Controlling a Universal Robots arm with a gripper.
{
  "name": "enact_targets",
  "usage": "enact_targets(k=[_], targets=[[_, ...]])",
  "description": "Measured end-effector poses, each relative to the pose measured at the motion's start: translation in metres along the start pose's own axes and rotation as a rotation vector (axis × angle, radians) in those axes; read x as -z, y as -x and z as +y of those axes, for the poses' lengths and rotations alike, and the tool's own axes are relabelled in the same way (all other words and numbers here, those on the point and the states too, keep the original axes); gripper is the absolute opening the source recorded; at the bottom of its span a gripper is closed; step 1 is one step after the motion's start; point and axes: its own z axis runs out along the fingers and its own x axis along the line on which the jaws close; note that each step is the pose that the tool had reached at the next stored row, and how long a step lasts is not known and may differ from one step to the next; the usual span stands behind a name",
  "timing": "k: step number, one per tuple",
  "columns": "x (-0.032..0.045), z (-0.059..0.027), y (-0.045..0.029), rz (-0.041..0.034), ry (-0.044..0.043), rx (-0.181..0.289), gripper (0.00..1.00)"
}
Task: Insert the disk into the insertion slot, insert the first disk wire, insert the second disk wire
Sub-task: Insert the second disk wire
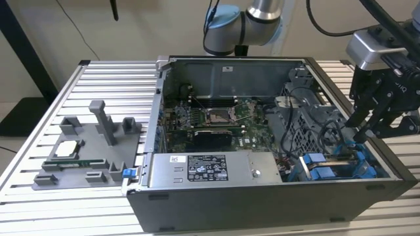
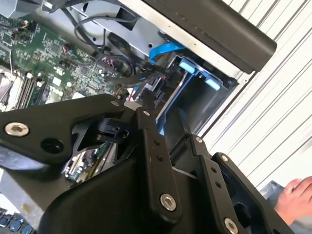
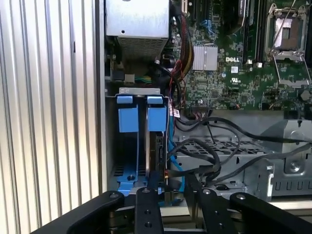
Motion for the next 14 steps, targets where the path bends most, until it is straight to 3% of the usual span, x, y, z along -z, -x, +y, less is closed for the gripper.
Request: enact_targets(k=[5,10,14], targets=[[-0.0029,-0.0085,-0.0077,-0.0158,0.0002,-0.001,1.00],[-0.0050,-0.0160,-0.0147,-0.0490,0.0007,-0.003,1.00],[-0.0078,-0.0215,-0.0174,-0.0683,0.0010,-0.003,1.00]])
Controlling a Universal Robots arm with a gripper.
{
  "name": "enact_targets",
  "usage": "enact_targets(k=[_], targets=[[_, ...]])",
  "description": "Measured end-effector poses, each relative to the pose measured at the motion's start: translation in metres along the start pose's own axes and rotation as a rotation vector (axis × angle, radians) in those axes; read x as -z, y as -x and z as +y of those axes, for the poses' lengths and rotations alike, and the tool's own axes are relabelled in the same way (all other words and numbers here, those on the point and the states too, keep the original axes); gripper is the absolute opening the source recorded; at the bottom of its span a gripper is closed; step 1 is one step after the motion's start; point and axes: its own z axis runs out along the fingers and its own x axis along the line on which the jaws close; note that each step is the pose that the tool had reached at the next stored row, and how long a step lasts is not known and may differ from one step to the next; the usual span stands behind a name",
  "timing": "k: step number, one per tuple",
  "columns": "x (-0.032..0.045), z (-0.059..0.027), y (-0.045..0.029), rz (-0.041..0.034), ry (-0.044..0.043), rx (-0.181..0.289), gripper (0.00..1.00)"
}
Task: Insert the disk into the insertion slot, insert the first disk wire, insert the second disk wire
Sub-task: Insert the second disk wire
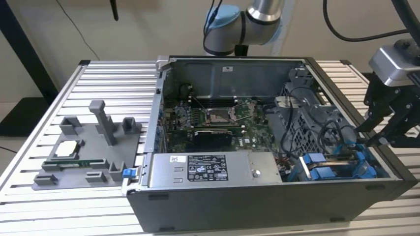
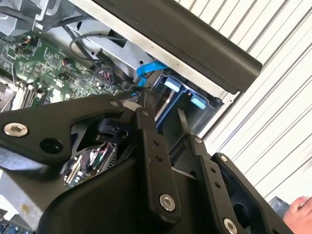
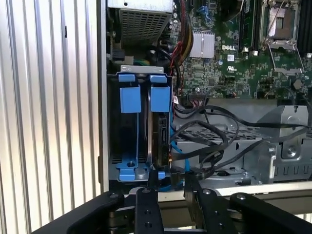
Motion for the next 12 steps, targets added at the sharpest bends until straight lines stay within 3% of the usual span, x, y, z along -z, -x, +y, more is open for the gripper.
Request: enact_targets(k=[3,8,12], targets=[[-0.0044,-0.0007,-0.0008,-0.0070,0.0001,0.000,1.00],[-0.0065,-0.0007,-0.0015,-0.0102,0.0006,-0.001,1.00],[-0.0098,-0.0006,-0.0022,-0.0365,0.0004,-0.003,1.00]])
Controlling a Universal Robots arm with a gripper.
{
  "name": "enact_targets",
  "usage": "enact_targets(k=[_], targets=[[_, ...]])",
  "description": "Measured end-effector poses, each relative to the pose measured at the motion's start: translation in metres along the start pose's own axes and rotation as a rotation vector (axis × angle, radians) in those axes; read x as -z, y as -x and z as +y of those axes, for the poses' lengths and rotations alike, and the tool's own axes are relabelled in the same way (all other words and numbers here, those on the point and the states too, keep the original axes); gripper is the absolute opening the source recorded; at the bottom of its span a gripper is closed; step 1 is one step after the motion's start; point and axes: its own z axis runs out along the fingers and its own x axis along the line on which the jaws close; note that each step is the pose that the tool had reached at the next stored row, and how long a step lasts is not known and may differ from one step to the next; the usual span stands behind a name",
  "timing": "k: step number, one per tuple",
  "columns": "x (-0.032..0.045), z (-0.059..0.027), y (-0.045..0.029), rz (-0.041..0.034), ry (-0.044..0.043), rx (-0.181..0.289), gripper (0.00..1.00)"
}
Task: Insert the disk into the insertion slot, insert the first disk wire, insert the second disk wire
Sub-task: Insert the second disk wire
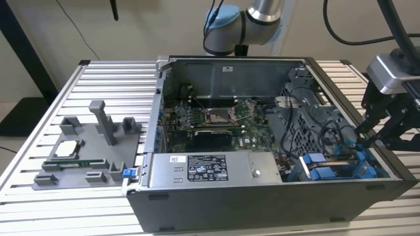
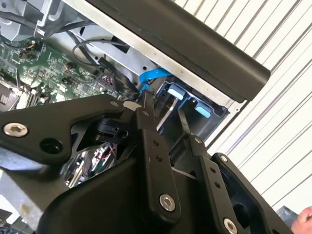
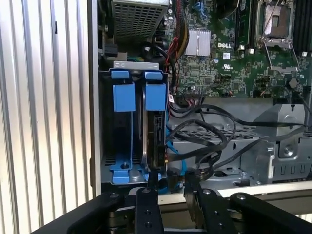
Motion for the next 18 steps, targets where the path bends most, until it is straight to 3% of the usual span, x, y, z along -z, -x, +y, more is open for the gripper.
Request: enact_targets(k=[2,6,7,11,12,18], targets=[[-0.0016,0.0001,-0.0005,-0.0141,-0.0002,-0.002,1.00],[-0.0053,0.0002,-0.0015,-0.0246,-0.0019,-0.011,1.00],[-0.0055,0.0003,-0.0016,-0.0320,-0.0026,-0.015,1.00],[-0.0064,0.0003,-0.0018,-0.0877,-0.0064,-0.039,1.00],[-0.0064,0.0003,-0.0019,-0.0960,-0.0074,-0.044,1.00],[-0.0048,0.0000,-0.0119,-0.1031,-0.0095,-0.054,1.00]])
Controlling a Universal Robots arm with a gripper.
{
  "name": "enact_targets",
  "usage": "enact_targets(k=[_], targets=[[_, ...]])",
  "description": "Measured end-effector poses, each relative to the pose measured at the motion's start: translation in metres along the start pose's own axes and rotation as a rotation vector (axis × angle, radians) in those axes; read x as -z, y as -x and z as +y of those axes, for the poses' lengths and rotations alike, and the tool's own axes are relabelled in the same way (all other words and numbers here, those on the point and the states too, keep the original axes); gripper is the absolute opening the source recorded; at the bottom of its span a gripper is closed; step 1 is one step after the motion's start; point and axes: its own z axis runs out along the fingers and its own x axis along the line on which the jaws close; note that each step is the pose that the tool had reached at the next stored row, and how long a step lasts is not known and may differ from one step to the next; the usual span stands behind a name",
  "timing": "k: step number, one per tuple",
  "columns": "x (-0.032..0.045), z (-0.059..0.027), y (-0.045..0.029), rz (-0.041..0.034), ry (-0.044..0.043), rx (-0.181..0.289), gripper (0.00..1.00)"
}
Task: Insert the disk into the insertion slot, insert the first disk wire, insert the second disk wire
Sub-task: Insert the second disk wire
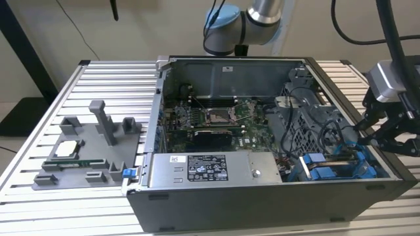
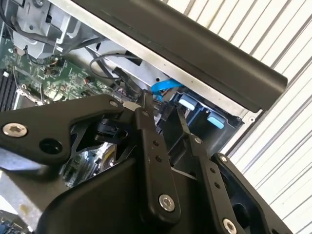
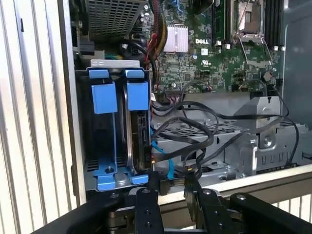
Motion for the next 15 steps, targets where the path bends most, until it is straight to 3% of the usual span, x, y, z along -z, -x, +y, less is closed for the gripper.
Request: enact_targets(k=[2,6,8,9,15], targets=[[-0.0005,-0.0001,-0.0017,-0.0069,-0.0011,-0.005,1.00],[-0.0019,-0.0001,-0.0036,-0.0318,-0.0034,-0.019,1.00],[-0.0021,-0.0002,-0.0050,-0.0370,-0.0052,-0.025,1.00],[-0.0022,-0.0002,-0.0057,-0.0393,-0.0063,-0.029,0.00],[-0.0021,-0.0005,-0.0101,-0.0497,-0.0133,-0.052,0.00]])
